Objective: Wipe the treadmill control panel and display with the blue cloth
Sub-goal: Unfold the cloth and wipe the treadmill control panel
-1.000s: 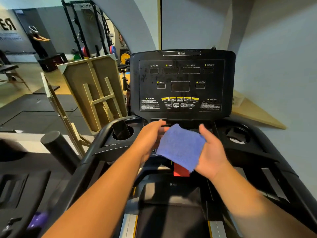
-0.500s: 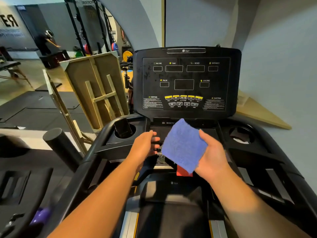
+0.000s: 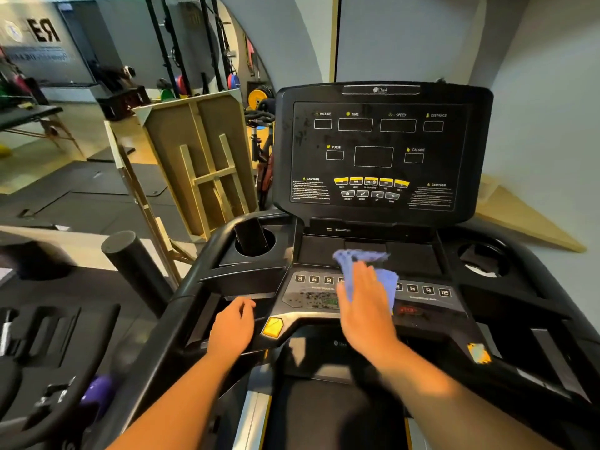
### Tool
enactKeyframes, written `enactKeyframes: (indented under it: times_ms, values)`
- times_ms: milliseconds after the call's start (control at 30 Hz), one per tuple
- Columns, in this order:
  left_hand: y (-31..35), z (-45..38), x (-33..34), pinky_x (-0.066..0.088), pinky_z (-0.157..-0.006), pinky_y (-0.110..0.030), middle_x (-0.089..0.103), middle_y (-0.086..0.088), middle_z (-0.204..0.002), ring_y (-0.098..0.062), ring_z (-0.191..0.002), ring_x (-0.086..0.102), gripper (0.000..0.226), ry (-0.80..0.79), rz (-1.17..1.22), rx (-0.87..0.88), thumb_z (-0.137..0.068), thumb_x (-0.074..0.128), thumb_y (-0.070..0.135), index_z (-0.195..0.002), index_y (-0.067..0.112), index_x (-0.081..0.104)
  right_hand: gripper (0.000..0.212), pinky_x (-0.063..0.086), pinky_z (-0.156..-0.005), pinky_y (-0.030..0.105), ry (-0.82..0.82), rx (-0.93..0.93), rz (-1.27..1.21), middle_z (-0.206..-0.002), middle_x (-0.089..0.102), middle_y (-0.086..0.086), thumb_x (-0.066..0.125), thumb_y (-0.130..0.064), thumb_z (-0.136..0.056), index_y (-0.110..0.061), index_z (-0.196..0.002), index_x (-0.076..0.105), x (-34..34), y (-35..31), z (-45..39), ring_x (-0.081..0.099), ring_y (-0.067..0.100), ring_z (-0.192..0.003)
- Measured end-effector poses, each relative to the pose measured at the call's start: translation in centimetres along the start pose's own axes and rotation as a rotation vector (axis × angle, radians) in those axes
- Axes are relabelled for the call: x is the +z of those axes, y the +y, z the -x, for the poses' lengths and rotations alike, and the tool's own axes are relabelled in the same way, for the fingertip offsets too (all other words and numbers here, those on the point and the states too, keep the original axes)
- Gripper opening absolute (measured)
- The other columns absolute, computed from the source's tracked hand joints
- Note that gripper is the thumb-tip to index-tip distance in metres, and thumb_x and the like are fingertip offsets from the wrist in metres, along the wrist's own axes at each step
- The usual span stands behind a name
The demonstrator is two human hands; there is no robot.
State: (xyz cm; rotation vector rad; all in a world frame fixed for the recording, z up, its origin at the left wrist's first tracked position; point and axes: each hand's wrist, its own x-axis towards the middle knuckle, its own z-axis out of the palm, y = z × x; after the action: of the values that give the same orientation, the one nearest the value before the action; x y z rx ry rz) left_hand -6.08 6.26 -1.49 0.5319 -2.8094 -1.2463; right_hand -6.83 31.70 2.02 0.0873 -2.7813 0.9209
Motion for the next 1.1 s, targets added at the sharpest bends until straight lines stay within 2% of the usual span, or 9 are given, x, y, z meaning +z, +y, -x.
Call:
enactKeyframes:
  times_ms: [100, 233, 433, 533, 667, 800, 900, 967, 1100]
  values:
    - [-1.0, 0.1, -0.1, 0.044, -0.079, -0.034, 0.070, 0.004, -0.101, -0.020, -0.093, 0.063, 0.029, -0.031, -0.115, -0.024, -0.106, 0.040, 0.027, -0.106, 0.031, 0.069, 0.077, 0.000, -0.124, 0.050, -0.133, -0.008, 0.418, -0.167, 0.010, 0.018, 0.045, -0.045, -0.100, -0.005, -0.158, 0.015, 3.8, -1.3, 1.5, 0.003, 0.039, -0.154]
    - [-1.2, -0.3, 0.1, 0.044, -0.077, -0.034, 0.075, 0.003, -0.104, -0.020, -0.091, 0.063, 0.038, -0.089, -0.240, -0.001, -0.100, 0.033, 0.027, -0.099, 0.033, 0.071, 0.088, 0.020, -0.116, 0.055, -0.141, -0.160, 0.488, -0.157, 0.036, 0.023, 0.070, -0.054, -0.083, -0.002, -0.148, 0.043, 6.8, -3.3, 1.2, 0.031, 0.045, -0.145]
    - [-1.5, -0.2, 0.3, 0.046, -0.076, -0.033, 0.075, 0.001, -0.101, -0.016, -0.089, 0.064, 0.042, -0.059, -0.278, 0.031, -0.104, 0.032, 0.024, -0.102, 0.030, 0.073, 0.073, 0.008, -0.123, 0.046, -0.202, -0.470, 0.556, -0.157, 0.037, 0.018, 0.046, -0.042, -0.087, -0.002, -0.148, 0.041, 5.1, -0.2, 2.2, 0.023, 0.033, -0.147]
    - [-1.5, -0.2, 0.3, 0.053, -0.080, -0.035, 0.076, 0.000, -0.101, -0.017, -0.090, 0.068, 0.042, -0.071, -0.312, 0.062, -0.106, 0.031, 0.024, -0.107, 0.029, 0.073, 0.070, 0.011, -0.121, 0.046, -0.137, -0.372, 0.541, -0.159, 0.029, 0.019, 0.038, -0.040, -0.092, 0.000, -0.149, 0.038, 3.7, 1.3, 1.8, 0.031, 0.040, -0.146]
    - [-1.6, -0.3, 0.4, 0.054, -0.080, -0.035, 0.076, 0.000, -0.099, -0.017, -0.088, 0.068, 0.042, -0.060, -0.328, 0.065, -0.105, 0.031, 0.026, -0.102, 0.029, 0.072, 0.079, -0.007, -0.120, 0.046, -0.165, -0.097, 0.506, -0.168, 0.000, 0.015, 0.040, -0.050, -0.101, -0.008, -0.159, 0.007, 4.9, -2.8, -0.4, -0.005, 0.038, -0.154]
    - [-1.8, -0.5, 0.5, 0.054, -0.079, -0.036, 0.076, -0.001, -0.098, -0.020, -0.088, 0.067, 0.042, -0.047, -0.353, 0.075, -0.103, 0.032, 0.025, -0.097, 0.029, 0.073, 0.080, -0.005, -0.123, 0.051, -0.296, -0.347, 0.560, -0.165, -0.014, 0.014, 0.034, -0.053, -0.102, -0.009, -0.158, -0.003, 6.1, -4.1, 0.0, -0.014, 0.038, -0.152]
    - [-2.1, -0.6, 0.7, 0.051, -0.074, -0.033, 0.076, 0.000, -0.096, -0.017, -0.083, 0.065, 0.043, -0.044, -0.368, 0.082, -0.103, 0.032, 0.025, -0.095, 0.028, 0.074, 0.073, 0.014, -0.124, 0.050, -0.287, -0.530, 0.512, -0.165, 0.011, 0.014, 0.035, -0.045, -0.098, -0.005, -0.156, 0.018, 4.7, -1.2, 1.8, 0.006, 0.033, -0.153]
    - [-2.2, -0.6, 0.9, 0.049, -0.069, -0.030, 0.075, 0.000, -0.094, -0.011, -0.077, 0.062, 0.042, -0.041, -0.393, 0.083, -0.104, 0.032, 0.023, -0.093, 0.027, 0.072, 0.069, 0.015, -0.121, 0.047, -0.218, -0.498, 0.492, -0.162, 0.028, 0.017, 0.035, -0.040, -0.094, -0.002, -0.152, 0.033, 3.8, 0.5, 2.3, 0.018, 0.034, -0.151]
    - [-2.2, -0.7, 0.9, 0.041, -0.060, -0.025, 0.074, 0.001, -0.092, -0.008, -0.073, 0.060, 0.043, -0.019, -0.389, 0.083, -0.105, 0.031, 0.025, -0.097, 0.026, 0.074, 0.074, 0.002, -0.123, 0.047, -0.170, -0.161, 0.522, -0.168, 0.006, 0.015, 0.037, -0.048, -0.101, -0.007, -0.158, 0.015, 5.0, -1.7, 0.2, 0.003, 0.038, -0.154]
